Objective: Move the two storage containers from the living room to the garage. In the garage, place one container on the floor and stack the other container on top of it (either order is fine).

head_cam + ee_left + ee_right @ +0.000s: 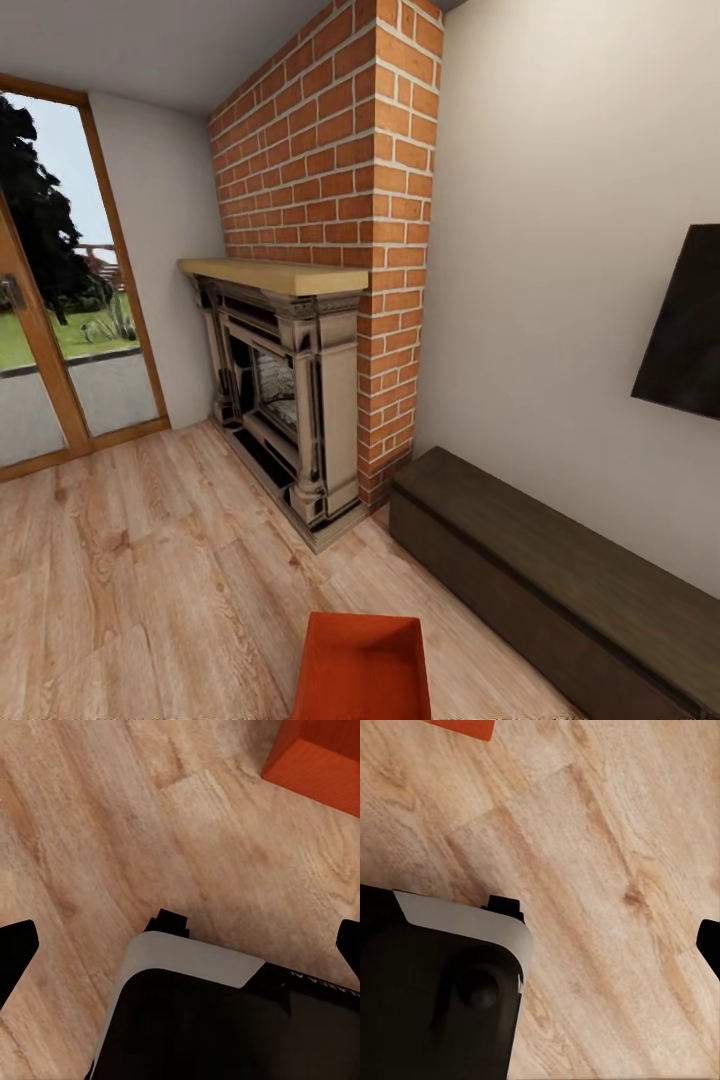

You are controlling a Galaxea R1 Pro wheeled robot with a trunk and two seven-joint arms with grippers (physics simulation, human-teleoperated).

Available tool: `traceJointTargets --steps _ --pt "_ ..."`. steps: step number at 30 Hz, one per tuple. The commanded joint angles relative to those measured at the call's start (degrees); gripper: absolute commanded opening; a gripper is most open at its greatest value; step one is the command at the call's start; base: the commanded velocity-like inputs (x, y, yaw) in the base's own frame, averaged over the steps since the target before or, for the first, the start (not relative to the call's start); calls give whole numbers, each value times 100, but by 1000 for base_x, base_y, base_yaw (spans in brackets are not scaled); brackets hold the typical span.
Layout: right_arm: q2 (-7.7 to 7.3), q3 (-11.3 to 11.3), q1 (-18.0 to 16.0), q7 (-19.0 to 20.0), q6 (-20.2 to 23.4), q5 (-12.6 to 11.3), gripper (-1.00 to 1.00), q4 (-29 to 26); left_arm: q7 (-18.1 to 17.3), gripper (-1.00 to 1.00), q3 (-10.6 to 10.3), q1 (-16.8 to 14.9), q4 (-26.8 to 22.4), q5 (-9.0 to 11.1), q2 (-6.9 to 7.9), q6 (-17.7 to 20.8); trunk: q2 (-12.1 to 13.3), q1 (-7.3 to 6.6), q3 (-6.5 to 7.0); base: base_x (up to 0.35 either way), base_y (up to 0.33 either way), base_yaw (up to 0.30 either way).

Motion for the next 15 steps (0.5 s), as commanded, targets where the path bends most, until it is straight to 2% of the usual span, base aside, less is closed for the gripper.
traceJointTargets --steps 1,11,15 --pt "2 44 -7 -15 -29 -22 100 16 19 100 -49 -4 2 47 -2 -16 -5 0 -16 0 0 47" --pt "2 1 -7 -16 -29 -73 100 16 19 100 -64 -4 -14 27 5 -26 -5 0 -107 0 0 70" --pt "9 -21 -7 -15 -29 -92 100 16 19 100 -83 -4 -21 4 75 -33 -5 0 -143 0 0 65"
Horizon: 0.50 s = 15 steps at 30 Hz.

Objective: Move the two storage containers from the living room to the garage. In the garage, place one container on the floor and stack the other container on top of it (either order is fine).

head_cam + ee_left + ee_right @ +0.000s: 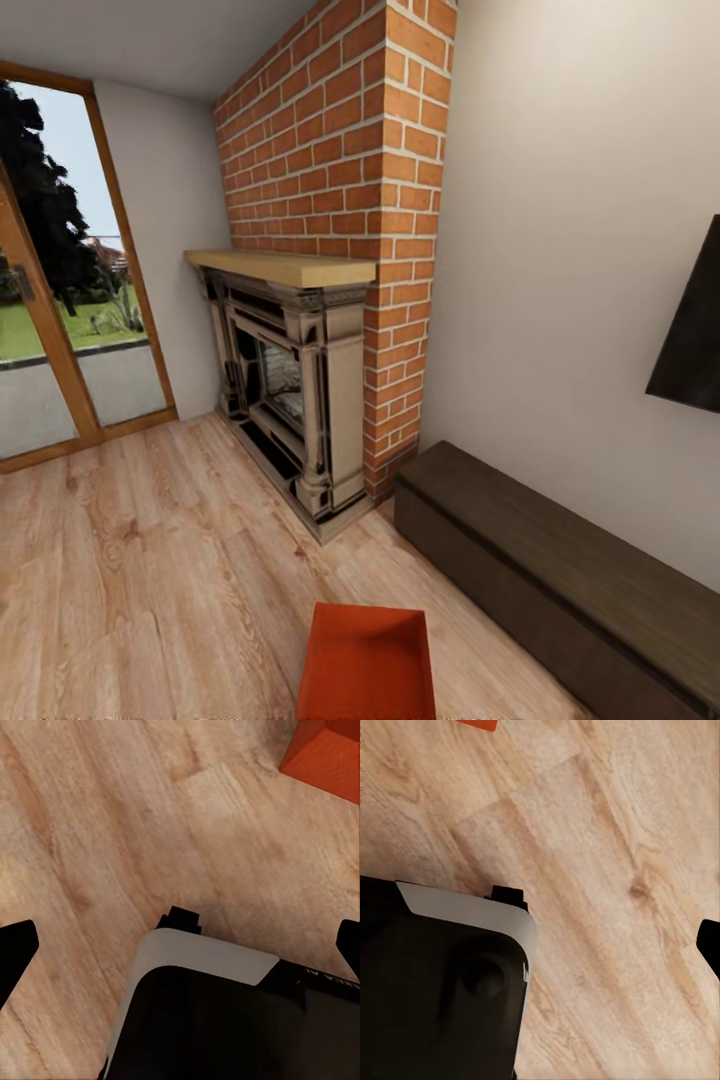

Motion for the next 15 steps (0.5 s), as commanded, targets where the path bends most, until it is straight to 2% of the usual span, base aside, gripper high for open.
traceJointTargets --steps 1,9,15 --pt "-1 42 -5 -13 -30 -24 100 16 15 100 -50 -3 3 46 2 -11 -5 0 -16 0 0 64" --pt "-7 46 -6 -12 -30 -29 100 16 15 100 -49 -3 -2 33 4 -12 -5 0 -89 0 0 44" --pt "-21 40 -7 3 -30 -30 100 16 15 100 -51 -3 -2 27 4 -12 -5 0 -142 0 0 -89"
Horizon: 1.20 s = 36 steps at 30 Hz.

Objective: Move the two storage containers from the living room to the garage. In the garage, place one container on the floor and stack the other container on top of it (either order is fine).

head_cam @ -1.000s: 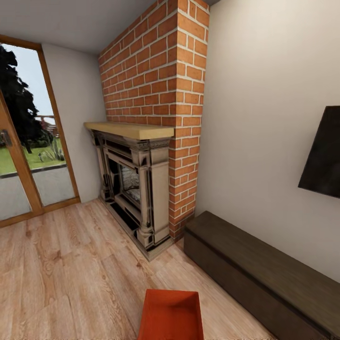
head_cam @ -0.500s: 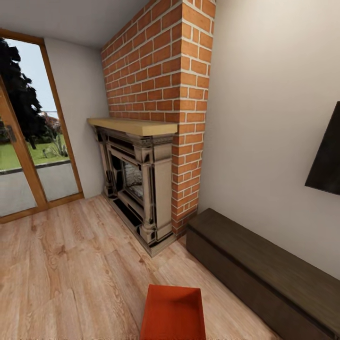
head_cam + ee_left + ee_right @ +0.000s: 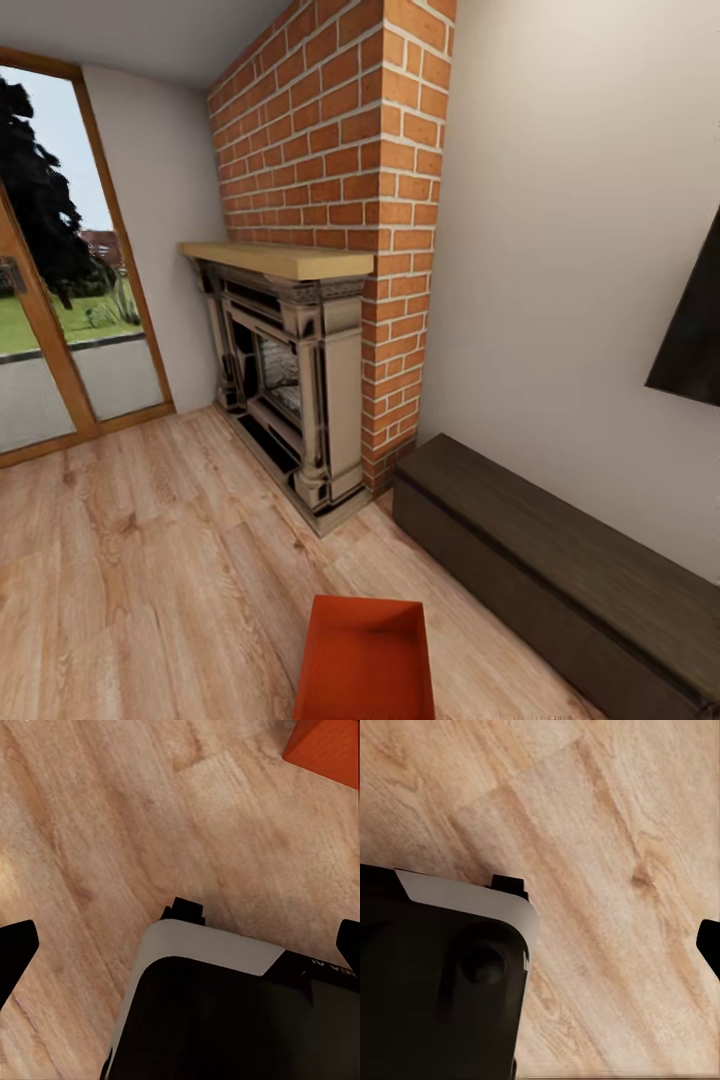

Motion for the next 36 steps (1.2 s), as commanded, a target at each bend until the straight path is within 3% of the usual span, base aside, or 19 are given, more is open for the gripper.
traceJointTargets --steps 1,10,36 --pt "4 46 -7 -13 -29 -30 100 16 15 100 -47 -2 -2 47 -1 -11 -5 0 -15 0 0 -175" --pt "14 69 -7 -19 -31 -26 100 16 15 100 -49 -2 -3 47 -1 -11 -5 0 -83 0 0 -139" --pt "-21 80 -7 38 -29 -24 100 16 15 100 -49 -2 -2 47 -1 -11 -5 0 -319 0 0 -3"
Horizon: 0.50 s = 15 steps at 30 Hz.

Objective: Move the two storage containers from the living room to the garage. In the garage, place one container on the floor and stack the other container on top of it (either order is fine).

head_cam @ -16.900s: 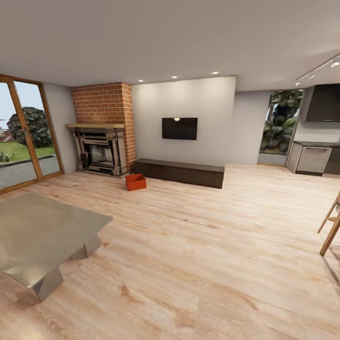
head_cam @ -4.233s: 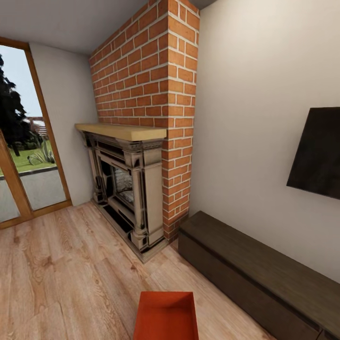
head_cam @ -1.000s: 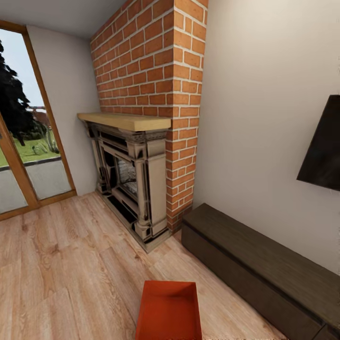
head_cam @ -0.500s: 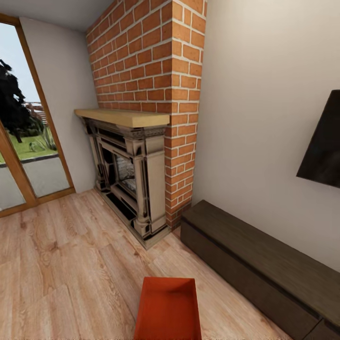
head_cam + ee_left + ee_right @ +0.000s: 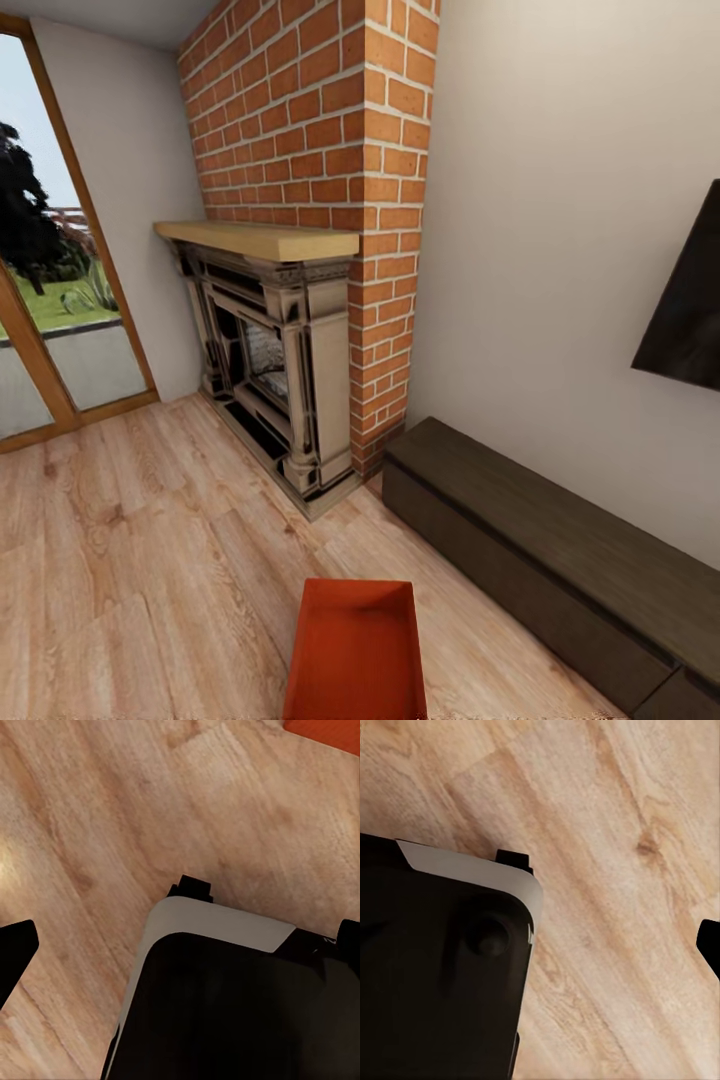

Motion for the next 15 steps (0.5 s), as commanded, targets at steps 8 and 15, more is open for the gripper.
traceJointTargets --steps 8,15 --pt "11 46 -7 -23 -30 -29 100 16 15 100 -49 -2 -1 47 0 -11 -4 0 -79 0 0 0" --pt "21 50 -6 -22 -30 13 100 16 15 100 -49 -2 -1 47 0 -11 -4 0 -143 0 0 0"
